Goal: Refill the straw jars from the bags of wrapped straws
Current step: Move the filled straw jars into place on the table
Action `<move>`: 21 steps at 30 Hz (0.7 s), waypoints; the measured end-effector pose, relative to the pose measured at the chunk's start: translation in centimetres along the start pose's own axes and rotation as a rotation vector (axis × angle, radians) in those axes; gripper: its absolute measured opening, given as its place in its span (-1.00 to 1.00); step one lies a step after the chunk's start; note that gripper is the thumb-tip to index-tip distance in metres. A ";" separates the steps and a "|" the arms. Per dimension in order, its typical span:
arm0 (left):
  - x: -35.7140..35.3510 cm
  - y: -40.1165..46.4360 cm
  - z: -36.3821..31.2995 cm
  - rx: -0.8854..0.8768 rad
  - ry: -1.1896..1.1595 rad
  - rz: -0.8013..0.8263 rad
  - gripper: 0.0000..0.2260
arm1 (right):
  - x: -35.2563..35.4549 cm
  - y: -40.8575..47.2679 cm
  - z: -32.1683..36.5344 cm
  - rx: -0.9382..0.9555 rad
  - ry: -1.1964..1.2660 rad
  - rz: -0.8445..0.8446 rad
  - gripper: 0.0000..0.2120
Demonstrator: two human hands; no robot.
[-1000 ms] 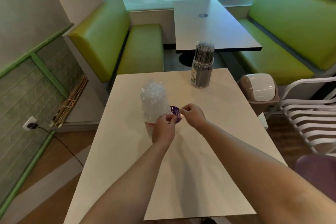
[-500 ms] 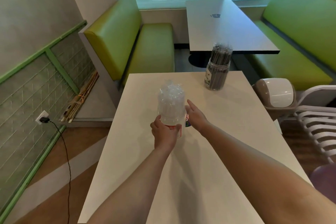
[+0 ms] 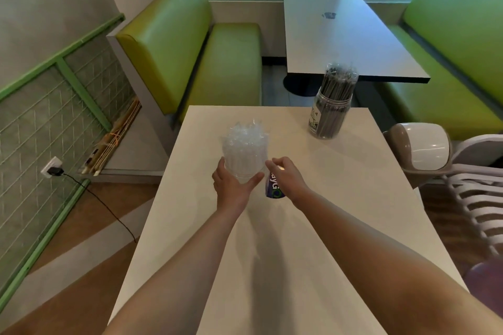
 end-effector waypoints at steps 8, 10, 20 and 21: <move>-0.4 5.5 -1.6 -0.076 0.043 0.058 -0.05 | -1.1 3.2 1.5 0.042 0.062 0.026 -0.68; -0.9 7.0 -2.6 -0.103 0.046 0.084 -0.07 | -0.8 4.3 1.9 0.029 0.089 -0.001 -0.68; -6.1 16.9 -6.5 -0.187 -0.003 0.340 0.00 | 0.6 13.0 3.0 -0.006 0.063 -0.150 -0.57; -6.4 17.5 -6.8 -0.192 -0.015 0.361 -0.01 | 0.7 13.5 3.3 0.001 0.076 -0.159 -0.56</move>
Point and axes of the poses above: each hand's wrist, its own y-axis towards the middle knuckle, its own x-axis out of the back of the hand, z = x × y, the point moved 8 cm from there along y, towards the middle knuckle, and after that the axes turned 2 degrees about x, right-handed, at the moved point
